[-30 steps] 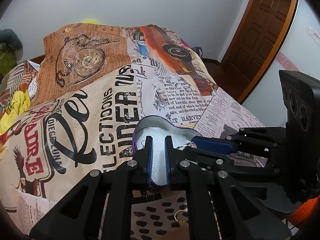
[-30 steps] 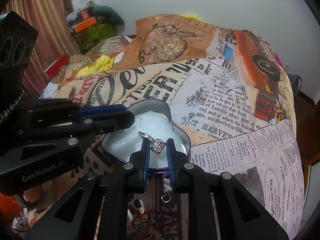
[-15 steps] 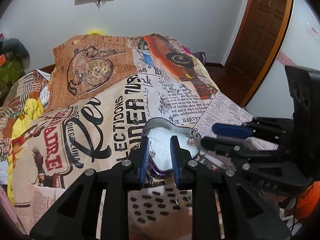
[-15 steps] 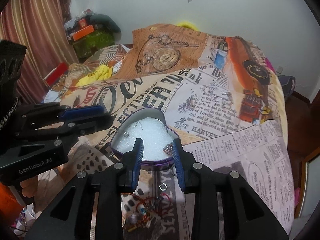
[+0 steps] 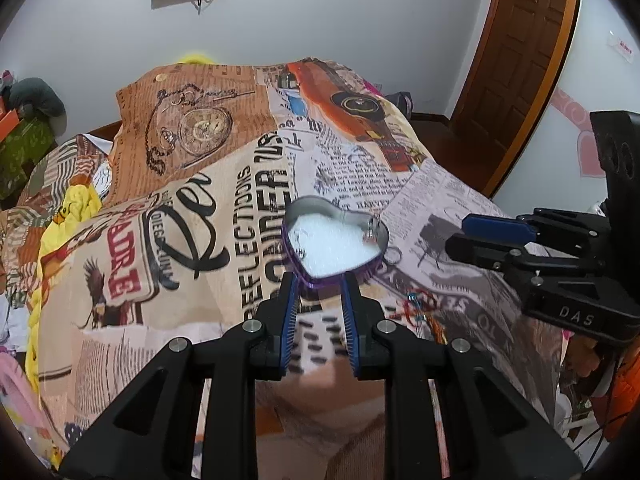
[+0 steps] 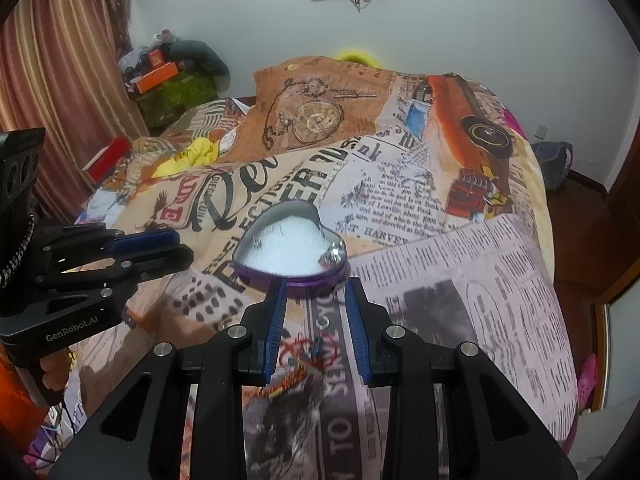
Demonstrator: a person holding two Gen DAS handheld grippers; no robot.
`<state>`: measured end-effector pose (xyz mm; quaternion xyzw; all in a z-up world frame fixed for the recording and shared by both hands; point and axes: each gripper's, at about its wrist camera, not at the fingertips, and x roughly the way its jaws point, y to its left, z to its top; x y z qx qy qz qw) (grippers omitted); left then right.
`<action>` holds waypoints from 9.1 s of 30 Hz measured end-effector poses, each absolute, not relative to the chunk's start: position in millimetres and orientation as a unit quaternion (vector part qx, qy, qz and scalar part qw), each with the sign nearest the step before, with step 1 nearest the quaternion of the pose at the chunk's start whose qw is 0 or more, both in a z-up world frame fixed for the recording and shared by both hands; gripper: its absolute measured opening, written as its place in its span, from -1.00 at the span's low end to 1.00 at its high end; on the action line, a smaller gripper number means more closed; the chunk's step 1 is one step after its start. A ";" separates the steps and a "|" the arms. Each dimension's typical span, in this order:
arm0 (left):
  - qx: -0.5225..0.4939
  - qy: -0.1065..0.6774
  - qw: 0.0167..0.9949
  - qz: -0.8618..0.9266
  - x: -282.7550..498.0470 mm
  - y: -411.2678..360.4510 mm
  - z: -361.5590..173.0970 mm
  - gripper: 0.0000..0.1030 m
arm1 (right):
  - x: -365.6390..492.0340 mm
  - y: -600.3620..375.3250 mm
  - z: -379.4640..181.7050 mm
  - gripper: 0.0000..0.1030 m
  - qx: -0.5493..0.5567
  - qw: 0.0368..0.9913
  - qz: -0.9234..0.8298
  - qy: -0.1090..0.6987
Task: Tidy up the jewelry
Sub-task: 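Move the right gripper to the red beaded earring and grasp it, then carry the red earring toward the tin with the right gripper while the left gripper grasps a gold ring, then lower the red earring and gold ring into the tin and open both grippers, then lift both grippers away from the tin, then grasp the gold beaded bracelet with the left gripper while the right gripper grasps a gold ring, then carry the bracelet and the gold ring over the tin with both grippers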
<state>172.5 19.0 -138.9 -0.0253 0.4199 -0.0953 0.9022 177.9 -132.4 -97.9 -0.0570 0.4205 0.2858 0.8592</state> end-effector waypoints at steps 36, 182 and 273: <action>-0.029 0.471 0.876 -0.096 141.5 15.5 -187.5 -0.59 | 158.5 -137.1 -149.5 -0.60 -0.041 0.831 0.268 0.485; -0.003 0.386 0.919 -0.076 182.3 16.8 -126.2 -0.39 | 196.3 -115.8 -83.6 -0.38 -0.050 0.869 0.299 0.391; -0.025 0.405 0.912 -0.065 157.9 22.3 -149.2 -0.81 | 172.5 -129.7 -116.0 -0.66 -0.057 0.860 0.281 0.421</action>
